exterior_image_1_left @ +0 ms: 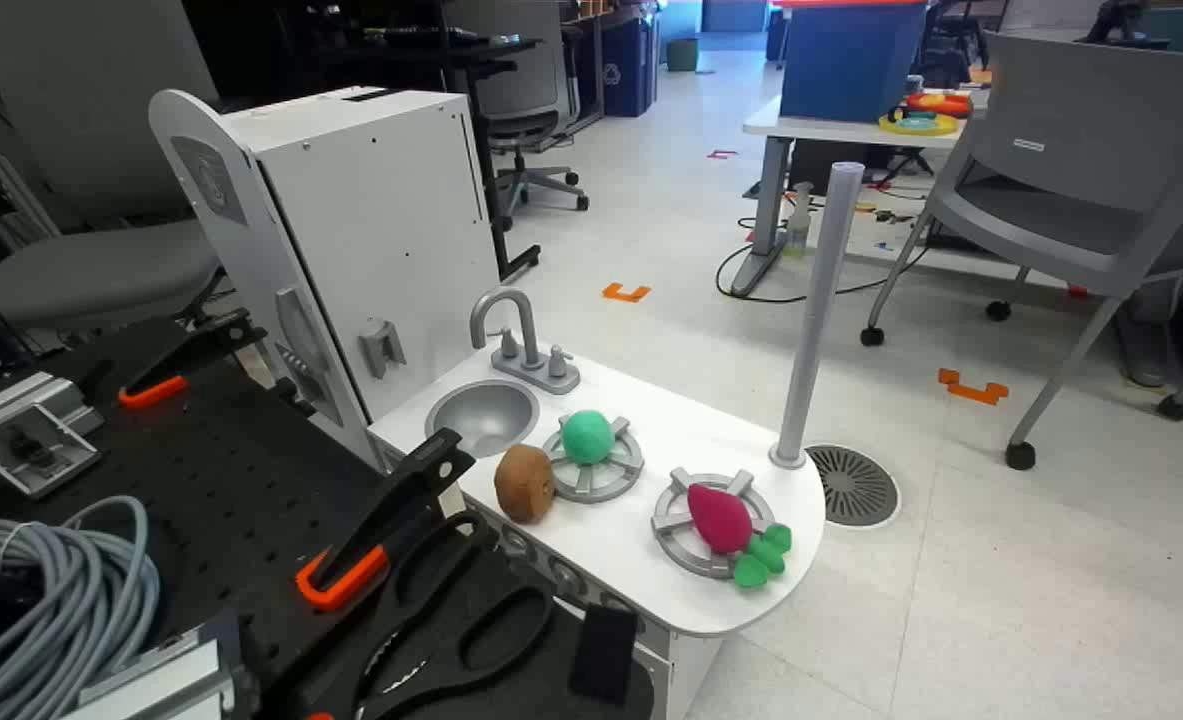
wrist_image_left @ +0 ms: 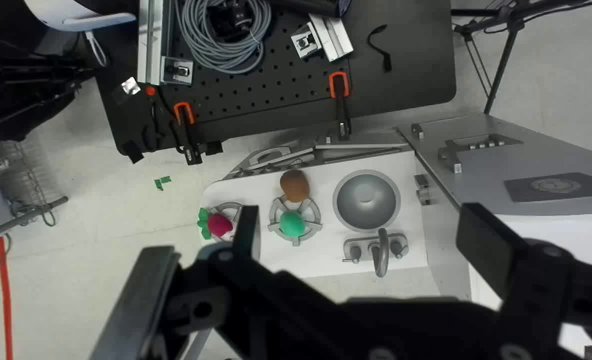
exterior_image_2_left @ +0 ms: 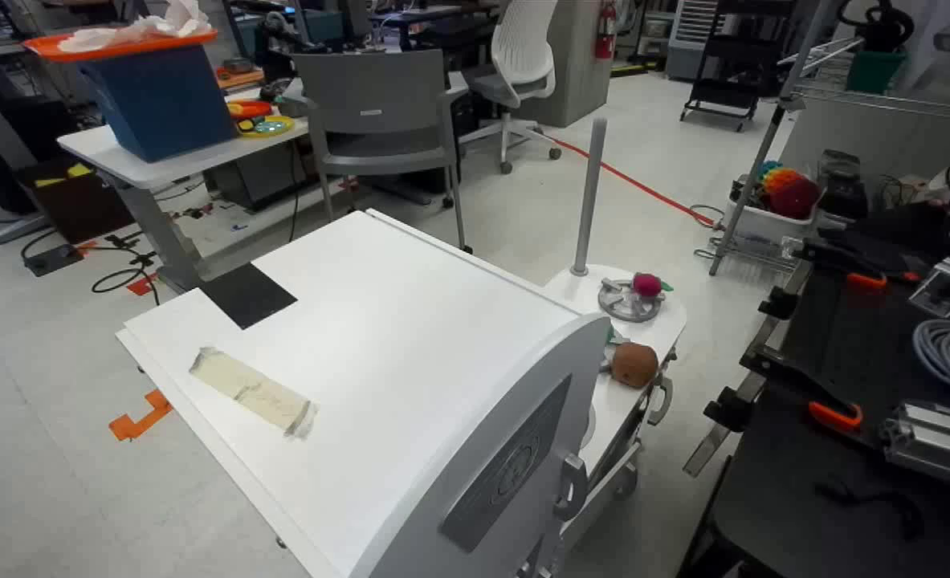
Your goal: Move the potato to the right
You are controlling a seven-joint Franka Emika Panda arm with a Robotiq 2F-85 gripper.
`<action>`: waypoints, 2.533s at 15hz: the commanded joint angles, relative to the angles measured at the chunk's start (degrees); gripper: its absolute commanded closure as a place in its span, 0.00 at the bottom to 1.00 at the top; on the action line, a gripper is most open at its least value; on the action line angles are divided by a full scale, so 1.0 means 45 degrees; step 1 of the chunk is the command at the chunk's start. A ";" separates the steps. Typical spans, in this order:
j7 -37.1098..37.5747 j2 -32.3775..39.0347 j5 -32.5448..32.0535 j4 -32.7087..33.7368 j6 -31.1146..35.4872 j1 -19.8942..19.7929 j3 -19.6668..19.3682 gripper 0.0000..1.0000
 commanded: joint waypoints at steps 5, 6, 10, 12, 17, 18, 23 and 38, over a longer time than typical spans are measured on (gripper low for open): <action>0.0103 0.0063 -0.0093 0.0043 -0.0028 0.0227 -0.0165 0.00; 0.0103 0.0063 -0.0093 0.0043 -0.0028 0.0227 -0.0164 0.00; 0.0103 0.0063 -0.0093 0.0043 -0.0028 0.0227 -0.0165 0.00; 0.0103 0.0063 -0.0093 0.0043 -0.0028 0.0227 -0.0164 0.00; 0.0103 0.0063 -0.0093 0.0043 -0.0028 0.0227 -0.0165 0.00; -0.0041 0.0130 -0.0384 -0.0272 0.0374 0.0086 -0.0258 0.00; -0.0761 0.0998 -0.1479 -0.1655 0.2510 -0.0228 -0.1046 0.00; -0.5843 1.1939 -0.0070 -0.2482 1.7753 -0.1452 -0.4108 0.00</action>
